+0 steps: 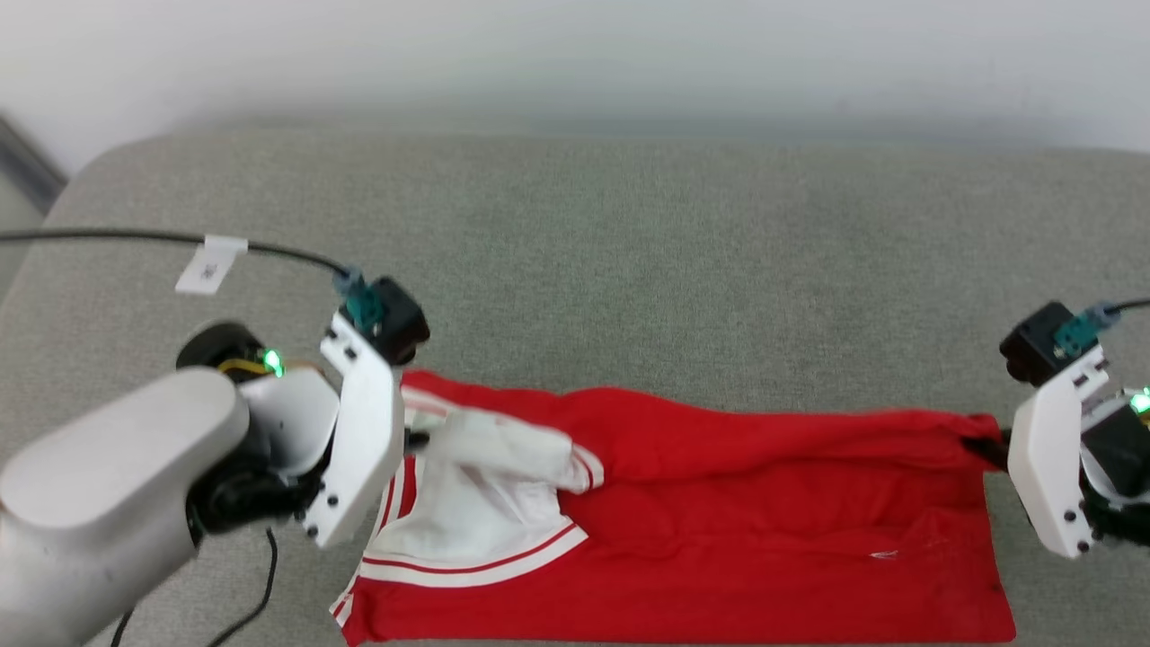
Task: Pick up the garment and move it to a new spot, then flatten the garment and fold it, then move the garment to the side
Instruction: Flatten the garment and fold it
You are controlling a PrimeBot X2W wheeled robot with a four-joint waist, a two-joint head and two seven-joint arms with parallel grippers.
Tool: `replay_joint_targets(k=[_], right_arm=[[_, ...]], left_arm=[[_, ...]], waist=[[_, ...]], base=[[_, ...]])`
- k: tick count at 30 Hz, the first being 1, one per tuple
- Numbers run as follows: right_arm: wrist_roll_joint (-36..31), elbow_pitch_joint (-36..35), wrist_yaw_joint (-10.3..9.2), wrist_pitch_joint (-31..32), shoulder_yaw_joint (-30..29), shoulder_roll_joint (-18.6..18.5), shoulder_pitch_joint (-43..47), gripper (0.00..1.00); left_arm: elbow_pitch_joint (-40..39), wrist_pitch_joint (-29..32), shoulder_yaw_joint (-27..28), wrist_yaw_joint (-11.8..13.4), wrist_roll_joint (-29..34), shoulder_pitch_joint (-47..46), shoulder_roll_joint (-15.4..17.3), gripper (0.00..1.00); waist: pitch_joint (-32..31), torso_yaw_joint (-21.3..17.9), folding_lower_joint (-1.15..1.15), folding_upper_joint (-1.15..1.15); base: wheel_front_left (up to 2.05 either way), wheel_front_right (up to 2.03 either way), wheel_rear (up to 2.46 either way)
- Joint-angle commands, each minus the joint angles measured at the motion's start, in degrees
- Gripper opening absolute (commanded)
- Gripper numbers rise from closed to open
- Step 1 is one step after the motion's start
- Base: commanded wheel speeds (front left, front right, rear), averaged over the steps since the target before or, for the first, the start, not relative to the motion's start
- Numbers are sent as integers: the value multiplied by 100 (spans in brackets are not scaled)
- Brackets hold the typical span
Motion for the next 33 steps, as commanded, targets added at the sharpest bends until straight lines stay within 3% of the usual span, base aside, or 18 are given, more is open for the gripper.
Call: replay_joint_targets(k=[1, 13, 20, 21, 22, 23, 24, 29, 33], right_arm=[[70, -41, -8, -62, -11, -63, 220, 0], [87, -44, -9, -157, -130, -128, 1153, 0], [39, 120, -9, -168, -88, 50, 1354, 0], [28, 146, -9, -193, -81, 92, 1367, 0], [29, 186, -9, -260, -131, 134, 1357, 13], [28, 203, -9, -338, -185, 157, 1343, 76], [20, 203, -8, -410, -227, 153, 1335, 100], [64, -73, -8, -788, -495, -66, 1453, 100], [177, -407, -8, -1173, -969, -248, 1661, 100]], left_arm=[[-46, -46, 5, 38, 13, 258, 35, 0], [120, -183, 7, 139, 48, 1675, 142, 0], [504, -392, 11, 112, 78, 1918, -58, 0], [574, -473, 27, 122, 107, 1934, -89, 15], [629, -589, 44, 122, 178, 1930, -122, 96], [681, -712, 73, 126, 217, 1926, -155, 100], [717, -816, 97, 126, 247, 1931, -173, 100], [595, -1478, 304, 255, 468, 1937, -117, 100], [516, -2517, 604, 747, 853, 2056, -97, 100]], waist=[[-162, 32, 1, 0], [-176, -16, 1, 0], [-29, -5, 1, 0], [-25, -5, 1, 0], [-27, -6, 1, 0], [-51, 0, 1, 0], [-87, 9, 1, 0], [-334, 63, 1, 0], [-463, 94, 1, 0]], base=[[0, 0, 0], [0, 0, 0], [0, 0, 0], [0, 0, 0], [0, 0, 0], [0, 0, 0], [0, 0, 0], [0, 0, 0], [0, 0, 0]])
